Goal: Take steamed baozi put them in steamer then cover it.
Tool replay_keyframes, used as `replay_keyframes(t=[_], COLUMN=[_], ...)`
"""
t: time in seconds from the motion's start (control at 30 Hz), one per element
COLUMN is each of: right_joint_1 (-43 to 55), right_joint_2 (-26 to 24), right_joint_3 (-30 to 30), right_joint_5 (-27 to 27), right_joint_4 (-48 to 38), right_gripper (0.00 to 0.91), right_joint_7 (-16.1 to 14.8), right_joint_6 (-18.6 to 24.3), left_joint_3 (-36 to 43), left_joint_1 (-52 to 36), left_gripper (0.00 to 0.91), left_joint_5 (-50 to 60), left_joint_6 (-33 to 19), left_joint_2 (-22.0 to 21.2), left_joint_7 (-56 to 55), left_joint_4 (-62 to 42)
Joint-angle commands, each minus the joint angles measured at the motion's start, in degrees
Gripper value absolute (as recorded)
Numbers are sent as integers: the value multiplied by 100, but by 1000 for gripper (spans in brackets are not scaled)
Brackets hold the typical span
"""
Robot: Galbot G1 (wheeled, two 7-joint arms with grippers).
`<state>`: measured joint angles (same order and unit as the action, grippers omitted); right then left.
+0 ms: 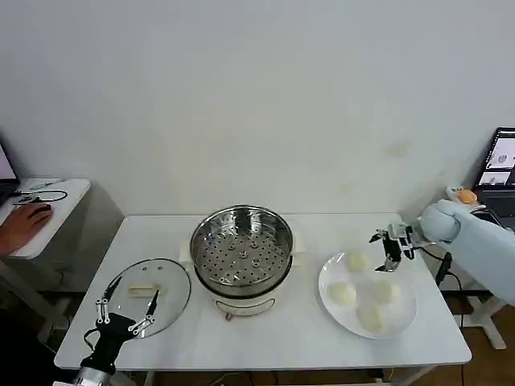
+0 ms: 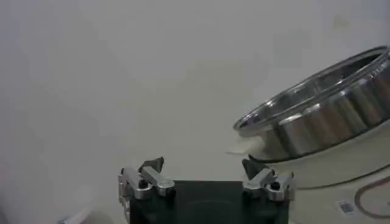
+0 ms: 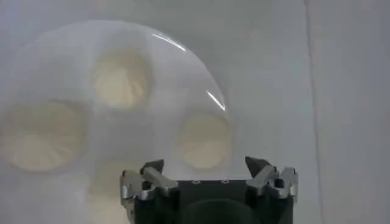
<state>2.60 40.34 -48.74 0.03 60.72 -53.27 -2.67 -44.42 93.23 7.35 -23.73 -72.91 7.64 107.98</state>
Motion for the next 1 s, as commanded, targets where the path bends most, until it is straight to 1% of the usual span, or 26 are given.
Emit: replay_keyframes(t=[0.03, 0.27, 0.53, 0.6, 1.0], right_joint_1=[-10, -170, -211, -184, -167], right_joint_2=[380, 631, 812, 836, 957], right_joint_3=[-165, -50, 4, 23, -30], right_joint_5=[-142, -203, -365, -320, -360], right_joint_4=[-463, -810, -983, -1022, -1167], right_gripper=[907, 907, 907, 907, 907], right_joint_7=[-28, 8, 113, 132, 73], right_joint_6=[3, 78, 127, 126, 153], left_joint_3=[1, -31, -60, -73, -70], left_joint_1=[-3, -43, -32, -28, -26], left_gripper=[907, 907, 907, 907, 907], left_joint_5=[-5, -53, -46, -45, -25], left_joint_6=[2, 1, -7, -7, -12], left_joint_2=[5, 83, 89, 108, 89], left_joint_7=[0, 6, 12, 14, 17], left_joint_4=[3, -46, -65, -69, -86])
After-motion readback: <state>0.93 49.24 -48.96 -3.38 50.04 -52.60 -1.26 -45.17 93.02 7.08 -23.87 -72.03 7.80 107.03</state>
